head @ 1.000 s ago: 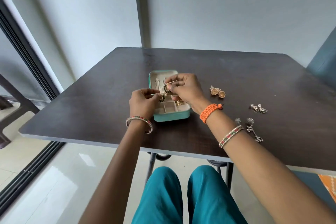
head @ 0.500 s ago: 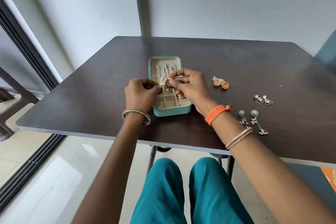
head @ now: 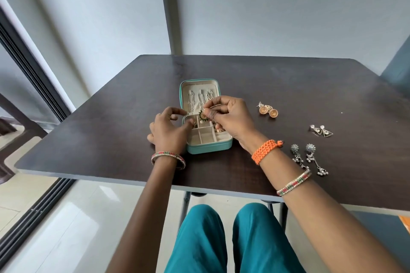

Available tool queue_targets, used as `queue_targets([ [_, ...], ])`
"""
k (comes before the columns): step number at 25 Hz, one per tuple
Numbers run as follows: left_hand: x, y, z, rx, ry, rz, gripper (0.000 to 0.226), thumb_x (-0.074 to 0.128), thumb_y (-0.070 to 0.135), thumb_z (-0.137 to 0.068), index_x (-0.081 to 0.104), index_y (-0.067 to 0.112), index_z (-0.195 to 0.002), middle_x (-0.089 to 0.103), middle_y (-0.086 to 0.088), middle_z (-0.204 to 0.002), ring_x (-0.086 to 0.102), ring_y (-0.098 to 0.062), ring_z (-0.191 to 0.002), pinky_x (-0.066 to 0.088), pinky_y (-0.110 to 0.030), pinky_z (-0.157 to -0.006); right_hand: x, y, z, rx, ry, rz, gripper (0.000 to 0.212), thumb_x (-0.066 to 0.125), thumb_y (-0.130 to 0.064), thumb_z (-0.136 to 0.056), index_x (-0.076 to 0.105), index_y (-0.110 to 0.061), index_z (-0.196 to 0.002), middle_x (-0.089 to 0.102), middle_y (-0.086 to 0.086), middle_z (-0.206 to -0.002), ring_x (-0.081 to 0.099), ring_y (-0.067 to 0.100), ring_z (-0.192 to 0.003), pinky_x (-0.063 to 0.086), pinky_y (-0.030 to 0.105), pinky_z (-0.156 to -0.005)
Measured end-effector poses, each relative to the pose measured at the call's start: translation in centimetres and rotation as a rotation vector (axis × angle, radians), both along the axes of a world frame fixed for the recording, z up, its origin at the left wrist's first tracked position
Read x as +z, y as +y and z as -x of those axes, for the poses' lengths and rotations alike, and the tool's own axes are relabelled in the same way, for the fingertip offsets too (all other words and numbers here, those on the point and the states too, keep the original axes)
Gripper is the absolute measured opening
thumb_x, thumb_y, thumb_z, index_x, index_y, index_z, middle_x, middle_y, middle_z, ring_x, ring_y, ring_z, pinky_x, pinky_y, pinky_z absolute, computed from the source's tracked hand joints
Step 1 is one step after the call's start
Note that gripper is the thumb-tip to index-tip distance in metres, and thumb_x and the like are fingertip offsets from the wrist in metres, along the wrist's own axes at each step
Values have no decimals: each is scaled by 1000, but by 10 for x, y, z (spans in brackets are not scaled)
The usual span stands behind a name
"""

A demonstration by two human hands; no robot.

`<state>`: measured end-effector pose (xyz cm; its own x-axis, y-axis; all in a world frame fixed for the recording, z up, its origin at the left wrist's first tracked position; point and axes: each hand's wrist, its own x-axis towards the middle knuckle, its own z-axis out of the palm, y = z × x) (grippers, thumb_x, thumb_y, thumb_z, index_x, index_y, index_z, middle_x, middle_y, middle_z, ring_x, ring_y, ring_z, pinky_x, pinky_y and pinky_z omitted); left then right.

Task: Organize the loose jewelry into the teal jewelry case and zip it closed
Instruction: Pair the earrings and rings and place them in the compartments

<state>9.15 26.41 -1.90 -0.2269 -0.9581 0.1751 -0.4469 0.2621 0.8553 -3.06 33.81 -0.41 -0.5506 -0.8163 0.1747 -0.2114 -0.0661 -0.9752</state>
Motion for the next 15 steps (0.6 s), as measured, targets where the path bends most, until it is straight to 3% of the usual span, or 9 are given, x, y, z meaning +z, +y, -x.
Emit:
queue_targets([
  [3,-4,-2,-6,-24,197,-2,15,71,23,-80,62,23,-92,57,6,-81,53,-10,-70,49,-32,-78,3,-3,1,-7,62,4,10,70,-1,-81,68,-11,-81,70,6,-75,62,7,-56,45,19,-44],
  [6,-5,0,-12,10,185,44,3,66,15,-84,67,15,-86,61,8,-72,53,0,-63,42,-5,-58,6,-12,1,-27,223,-20,12,73,-3,-78,68,-14,-78,70,3,-71,65,10,-59,49,23,-50],
  [9,-6,1,-14,-2,183,60,3,68,16,-82,71,15,-81,61,12,-67,55,-1,-62,43,-8,-57,12,-24,-2,-10,379,-90,19,77,-5,-74,68,-22,-70,68,-6,-63,64,3,-60,55,25,-66],
  [12,-7,-1,-14,-2,165,77,4,68,14,-81,72,15,-81,64,8,-69,59,-4,-65,50,-20,-64,19,-33,-5,78,410,-233,19,77,-7,-74,67,-22,-67,66,-5,-59,62,3,-59,49,22,-63],
  [15,-8,-1,-15,-8,146,103,6,68,13,-81,73,14,-81,65,8,-72,58,0,-65,44,-7,-61,22,-33,-6,106,462,-320,12,77,-8,-75,71,-17,-72,65,-7,-58,61,1,-59,46,19,-62],
])
